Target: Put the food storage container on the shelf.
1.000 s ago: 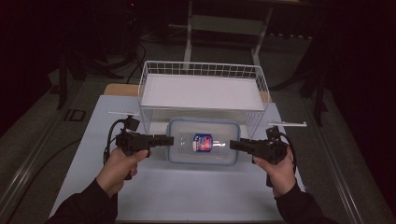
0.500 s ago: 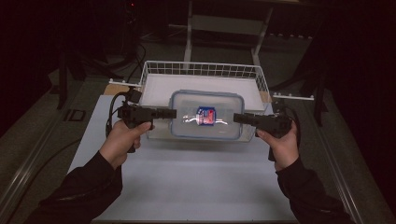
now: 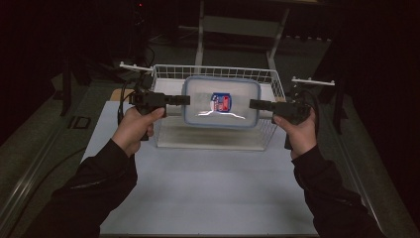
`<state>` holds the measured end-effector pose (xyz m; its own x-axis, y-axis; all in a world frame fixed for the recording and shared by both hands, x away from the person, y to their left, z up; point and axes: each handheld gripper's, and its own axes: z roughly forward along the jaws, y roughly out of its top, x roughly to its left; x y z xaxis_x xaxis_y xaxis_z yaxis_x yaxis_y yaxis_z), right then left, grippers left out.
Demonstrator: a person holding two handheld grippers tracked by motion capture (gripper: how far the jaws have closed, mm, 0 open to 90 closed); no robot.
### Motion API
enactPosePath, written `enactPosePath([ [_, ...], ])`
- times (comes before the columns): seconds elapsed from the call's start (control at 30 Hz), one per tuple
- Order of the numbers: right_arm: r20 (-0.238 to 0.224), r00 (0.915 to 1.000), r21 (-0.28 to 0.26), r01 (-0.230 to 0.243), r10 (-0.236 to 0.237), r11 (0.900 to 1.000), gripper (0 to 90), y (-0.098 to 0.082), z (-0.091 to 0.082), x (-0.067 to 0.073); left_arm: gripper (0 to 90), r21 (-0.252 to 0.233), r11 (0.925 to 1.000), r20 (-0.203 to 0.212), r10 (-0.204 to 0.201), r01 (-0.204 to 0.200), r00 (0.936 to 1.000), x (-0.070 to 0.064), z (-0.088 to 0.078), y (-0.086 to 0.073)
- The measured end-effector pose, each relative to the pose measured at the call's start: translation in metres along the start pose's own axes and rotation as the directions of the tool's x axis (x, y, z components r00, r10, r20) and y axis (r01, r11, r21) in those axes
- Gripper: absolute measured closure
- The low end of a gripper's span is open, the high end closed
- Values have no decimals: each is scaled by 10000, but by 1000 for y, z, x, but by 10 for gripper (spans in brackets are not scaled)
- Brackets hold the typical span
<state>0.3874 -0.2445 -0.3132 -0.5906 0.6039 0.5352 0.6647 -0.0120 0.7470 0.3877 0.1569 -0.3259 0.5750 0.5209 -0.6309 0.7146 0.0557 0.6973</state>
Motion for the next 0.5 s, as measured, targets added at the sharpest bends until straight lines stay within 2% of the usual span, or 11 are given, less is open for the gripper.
enactPosePath([
  [0.13,66,9999,41,-142,141,9999,517,7,7,-7,552,-92,10000,-278,-19,16,9996,4,4,10],
  [0.23,108,9998,75,-188,187,9998,517,13,11,-10,551,-56,9999,-328,-125,123,9994,9,7,15],
  [0.37,157,9997,100,-187,186,9998,516,20,15,-12,550,-120,9996,-365,-277,273,9989,12,8,18],
  [0.43,124,9996,113,-254,253,9996,516,23,18,-14,551,-135,9988,-211,-464,461,9987,16,8,18],
  [0.5,128,9995,152,-283,282,9995,514,25,19,-14,551,-156,9989,-189,-447,444,9988,18,7,19],
])
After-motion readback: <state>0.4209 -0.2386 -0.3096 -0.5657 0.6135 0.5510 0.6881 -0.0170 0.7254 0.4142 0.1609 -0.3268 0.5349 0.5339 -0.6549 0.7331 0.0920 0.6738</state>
